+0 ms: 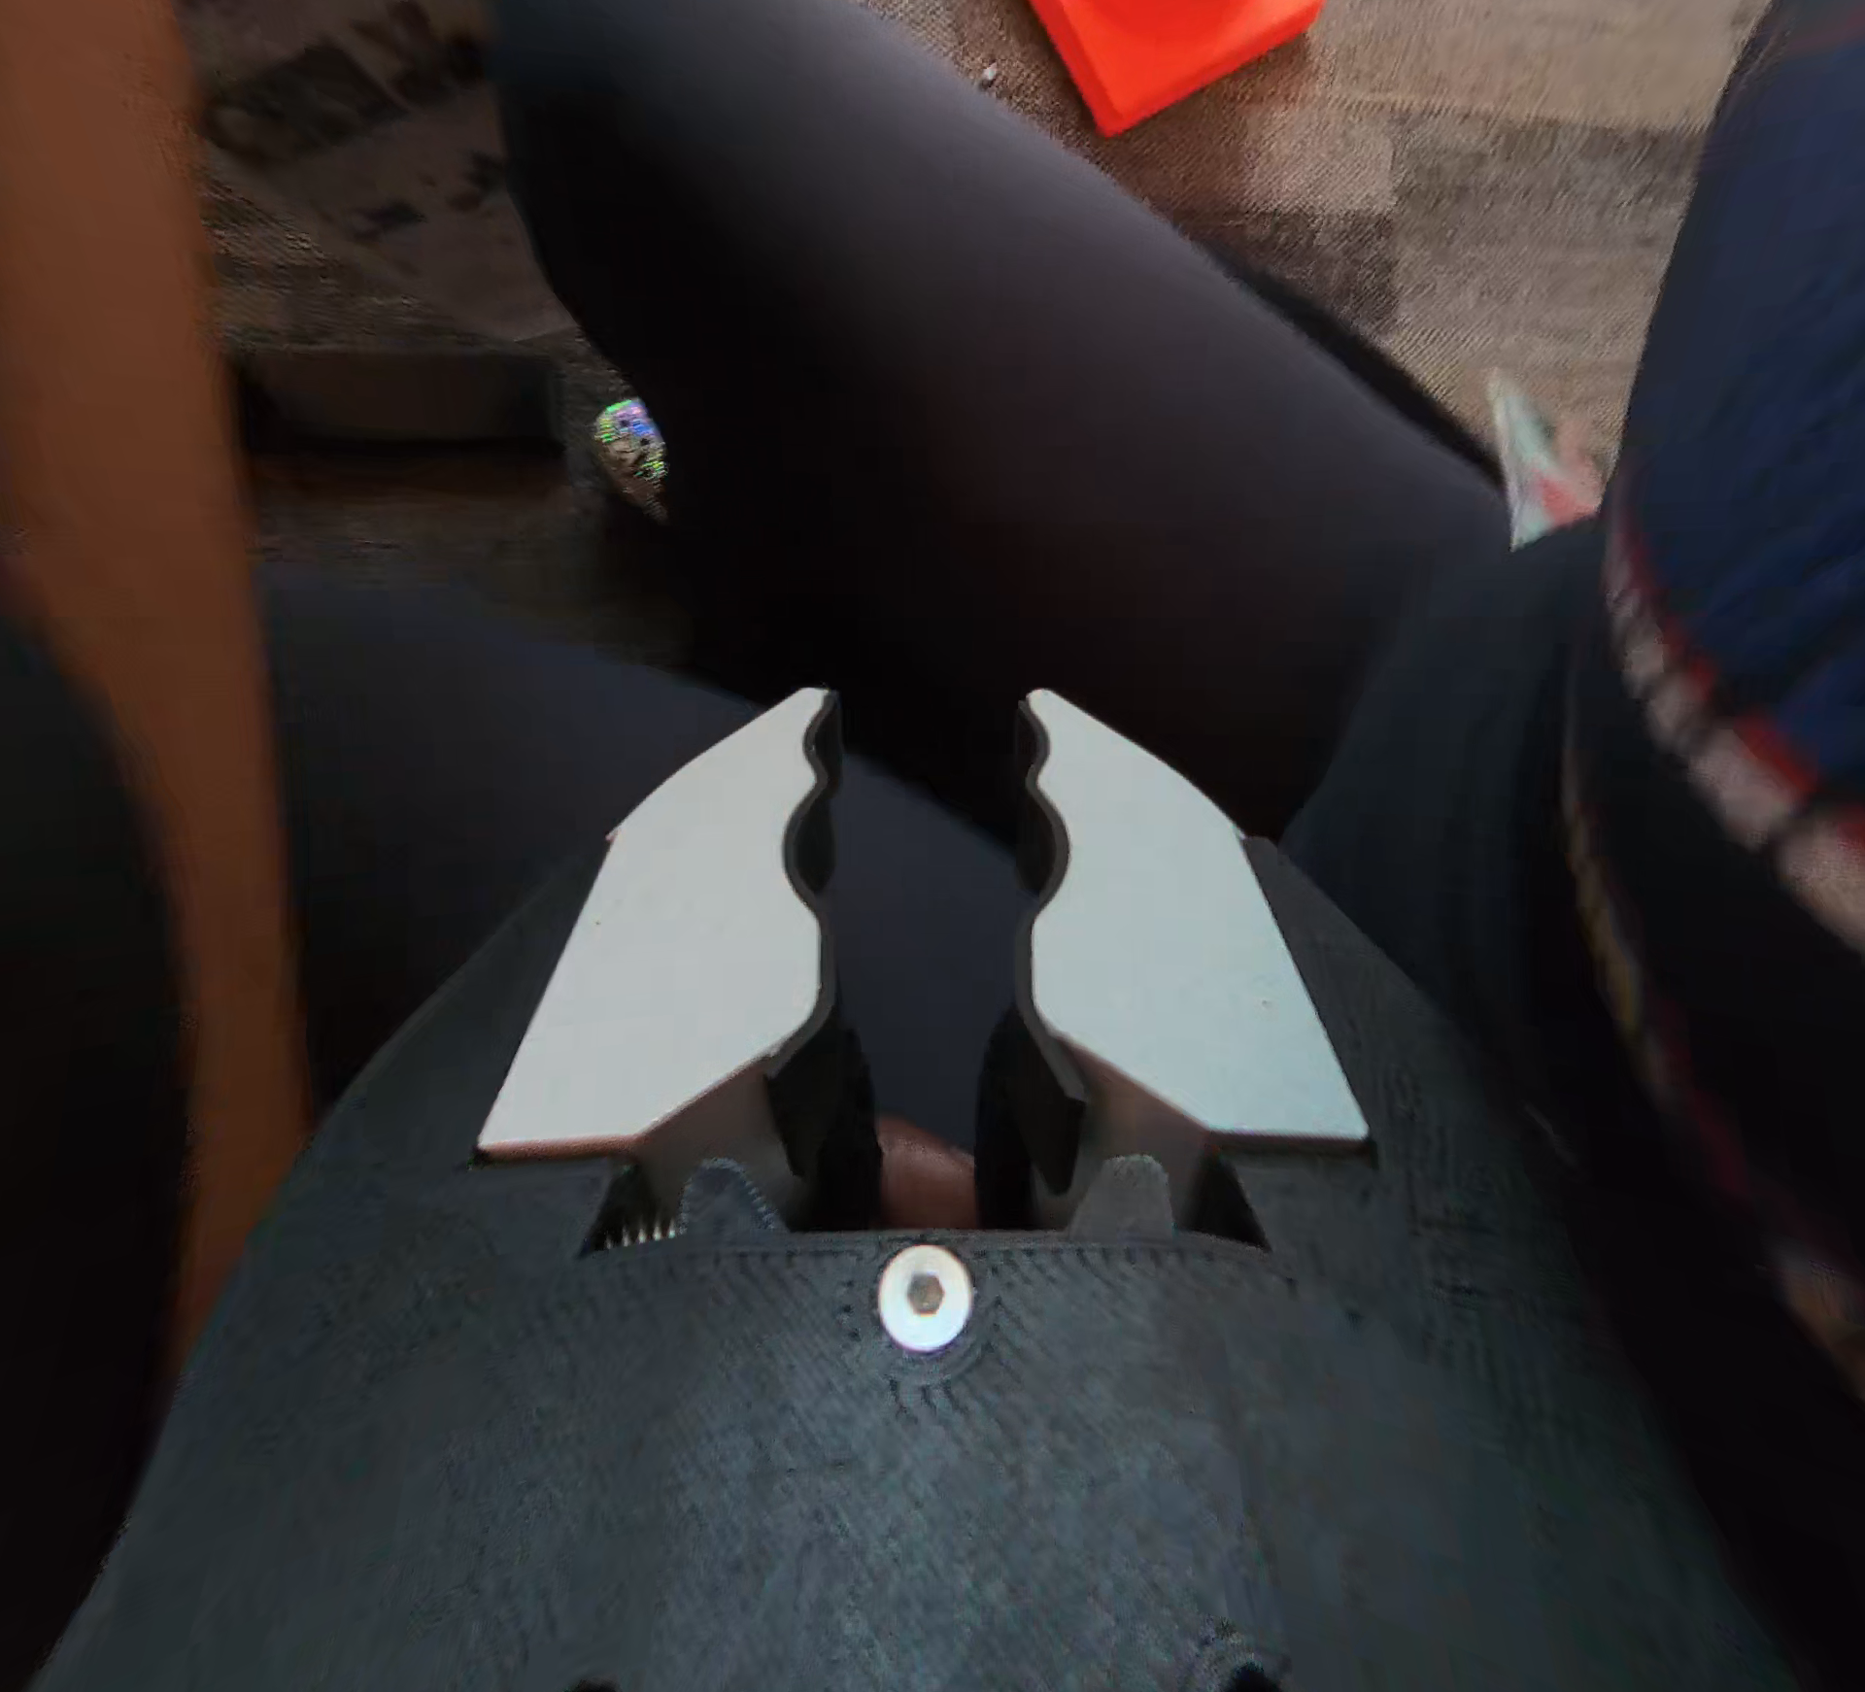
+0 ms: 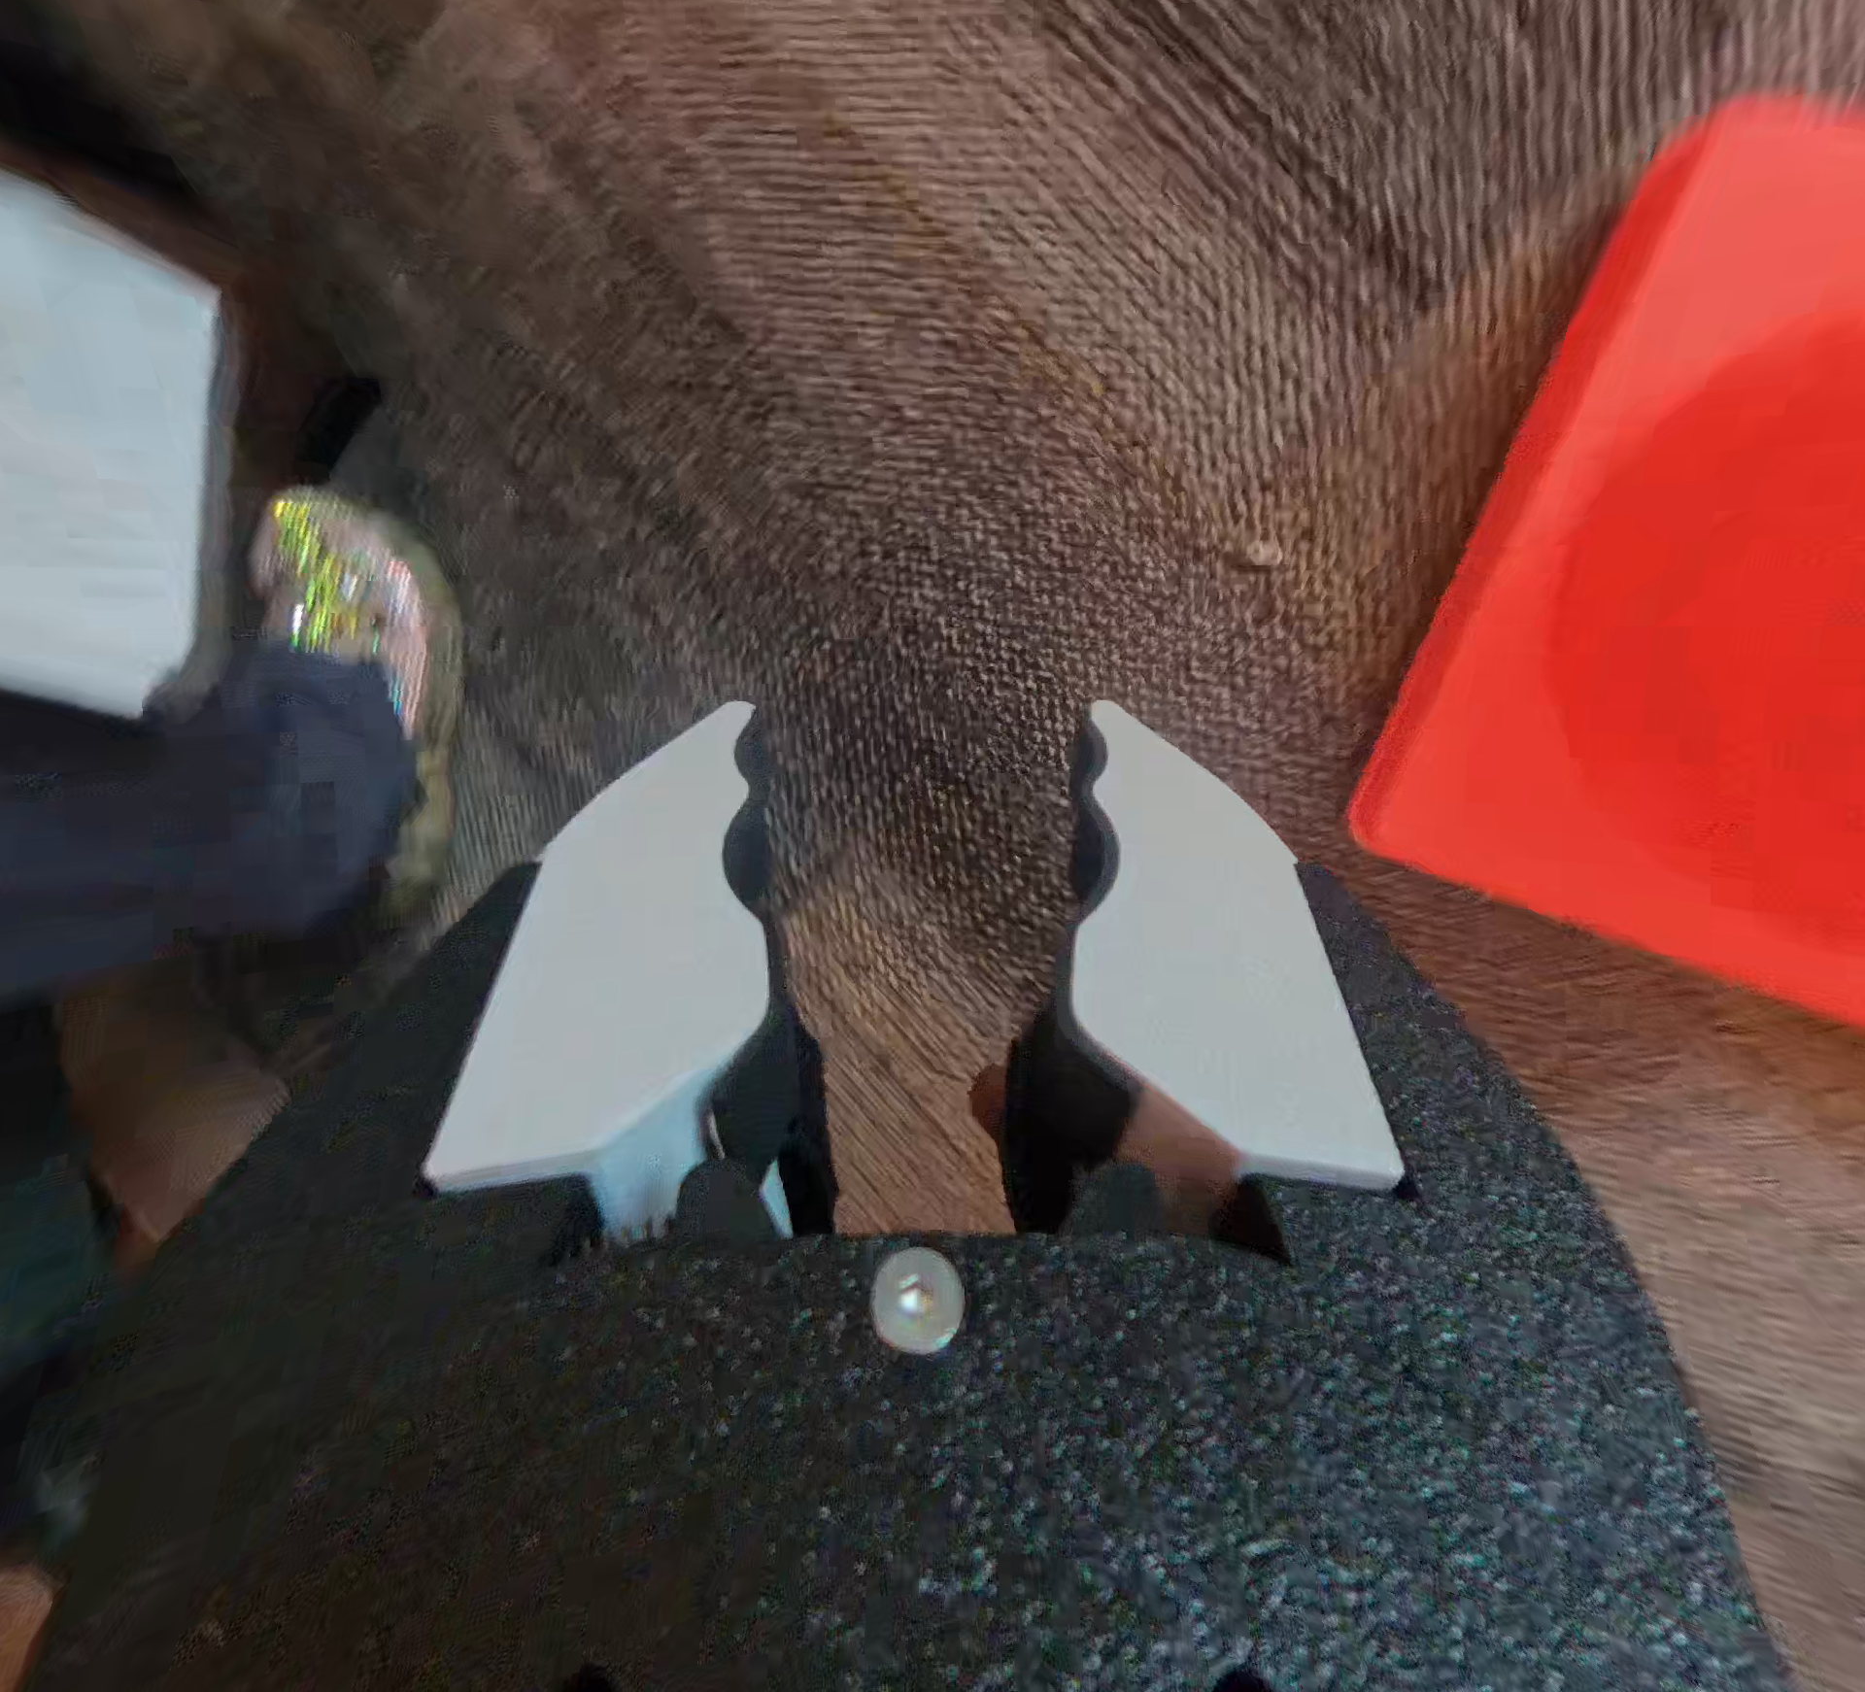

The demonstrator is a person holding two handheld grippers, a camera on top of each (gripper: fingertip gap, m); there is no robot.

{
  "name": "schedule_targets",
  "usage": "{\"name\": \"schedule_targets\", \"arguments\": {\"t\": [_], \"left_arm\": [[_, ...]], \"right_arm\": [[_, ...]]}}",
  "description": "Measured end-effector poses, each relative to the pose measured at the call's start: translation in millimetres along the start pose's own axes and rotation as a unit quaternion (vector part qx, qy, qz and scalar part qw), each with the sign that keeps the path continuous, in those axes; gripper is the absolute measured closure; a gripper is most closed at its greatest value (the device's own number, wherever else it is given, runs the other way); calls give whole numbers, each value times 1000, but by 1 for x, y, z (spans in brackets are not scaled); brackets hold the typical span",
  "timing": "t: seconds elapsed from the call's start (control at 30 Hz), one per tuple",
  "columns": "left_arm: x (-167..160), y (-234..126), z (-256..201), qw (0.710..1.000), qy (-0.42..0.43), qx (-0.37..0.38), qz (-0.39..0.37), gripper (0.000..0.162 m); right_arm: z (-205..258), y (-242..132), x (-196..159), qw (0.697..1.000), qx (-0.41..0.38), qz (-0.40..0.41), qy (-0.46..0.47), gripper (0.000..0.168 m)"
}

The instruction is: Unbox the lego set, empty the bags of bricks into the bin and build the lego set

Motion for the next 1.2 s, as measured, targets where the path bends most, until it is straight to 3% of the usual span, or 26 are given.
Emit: {"name": "schedule_targets", "arguments": {"t": [0.03,0.13,0.23,0.33,0.5,0.67,0.9,1.0,1.1,1.2], "left_arm": [[13,19,-1,1000,-17,-7,-15,129],[67,82,1,996,-30,-35,-81,129],[104,132,-2,990,-22,-102,-90,119],[110,157,1,986,-44,-129,-94,111],[121,170,13,990,-47,-104,-89,121],[126,175,15,990,-62,-101,-76,129],[125,175,16,990,-65,-101,-76,132],[127,172,17,987,-70,-108,-94,136],[131,166,15,985,-68,-122,-101,132],[128,158,14,983,-66,-132,-110,121]], "right_arm": [[-14,22,-6,999,-8,-6,52,111],[-51,75,-19,986,-69,-44,148,120],[-82,117,-28,973,-134,-72,173,122],[-103,160,-34,977,-153,-57,134,120],[-119,212,-47,981,-177,-18,71,125],[-135,226,-46,973,-214,-40,73,134],[-137,228,-48,978,-193,-46,65,148],[-132,225,-49,976,-189,-42,101,152],[-91,207,-47,978,-156,-77,112,152],[-14,165,-41,992,-98,-76,23,152]]}}
Point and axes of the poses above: each gripper's, where its closed fingertips meet, y out along the fingers, x out of its top, z = x × y across the jaws, the point moved 6 cm from there along -y, back along the fingers, and after that the axes turned 2 degrees about x, right-handed, at the moved point
